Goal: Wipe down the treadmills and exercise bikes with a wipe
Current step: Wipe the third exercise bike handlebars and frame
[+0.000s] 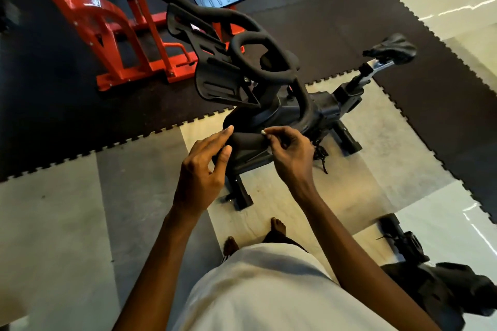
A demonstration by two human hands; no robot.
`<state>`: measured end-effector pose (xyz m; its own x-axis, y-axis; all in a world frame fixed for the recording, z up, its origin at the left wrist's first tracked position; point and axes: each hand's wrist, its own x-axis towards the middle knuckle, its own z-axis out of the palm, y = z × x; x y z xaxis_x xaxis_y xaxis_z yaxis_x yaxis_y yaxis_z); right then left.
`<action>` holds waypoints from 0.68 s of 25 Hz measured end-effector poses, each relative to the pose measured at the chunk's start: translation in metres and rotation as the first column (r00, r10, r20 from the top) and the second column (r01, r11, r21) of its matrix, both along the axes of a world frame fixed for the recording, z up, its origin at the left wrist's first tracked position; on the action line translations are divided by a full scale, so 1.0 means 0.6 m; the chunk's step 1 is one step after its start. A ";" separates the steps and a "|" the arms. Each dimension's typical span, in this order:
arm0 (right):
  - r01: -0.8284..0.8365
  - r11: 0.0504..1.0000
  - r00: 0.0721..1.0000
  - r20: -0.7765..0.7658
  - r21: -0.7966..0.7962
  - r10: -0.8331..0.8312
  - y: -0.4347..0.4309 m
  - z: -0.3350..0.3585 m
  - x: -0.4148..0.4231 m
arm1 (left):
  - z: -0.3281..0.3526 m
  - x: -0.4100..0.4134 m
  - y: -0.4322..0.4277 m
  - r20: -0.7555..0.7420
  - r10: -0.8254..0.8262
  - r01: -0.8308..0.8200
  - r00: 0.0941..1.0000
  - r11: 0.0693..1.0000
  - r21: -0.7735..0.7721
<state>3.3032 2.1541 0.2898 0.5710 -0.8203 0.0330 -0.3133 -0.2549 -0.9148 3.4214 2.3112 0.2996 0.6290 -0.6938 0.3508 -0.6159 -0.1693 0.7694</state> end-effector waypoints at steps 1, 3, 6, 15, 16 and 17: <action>0.010 0.999 1.000 0.023 0.034 -0.011 0.008 0.008 0.004 | 0.003 0.003 0.000 -0.019 -0.004 0.004 1.000 1.000 -0.014; -0.006 0.996 0.998 0.067 0.094 0.000 0.021 0.026 0.016 | 0.009 0.008 -0.001 -0.043 -0.001 -0.001 0.999 1.000 -0.024; -0.068 0.997 0.990 0.128 0.039 0.063 0.047 0.049 0.031 | 0.016 0.014 -0.005 -0.073 0.003 -0.005 0.997 1.000 -0.019; -0.001 0.993 0.989 0.148 0.114 -0.016 0.034 0.016 0.002 | 0.030 0.004 -0.026 0.064 -0.012 0.008 0.998 0.998 0.063; 0.011 0.994 0.990 0.135 0.110 -0.026 0.031 0.020 0.006 | 0.033 0.005 -0.027 0.066 -0.016 0.013 0.998 0.999 0.050; -0.004 0.995 0.990 0.143 0.104 -0.011 0.034 0.027 0.011 | 0.036 0.003 -0.028 0.061 -0.011 0.009 0.998 0.999 0.038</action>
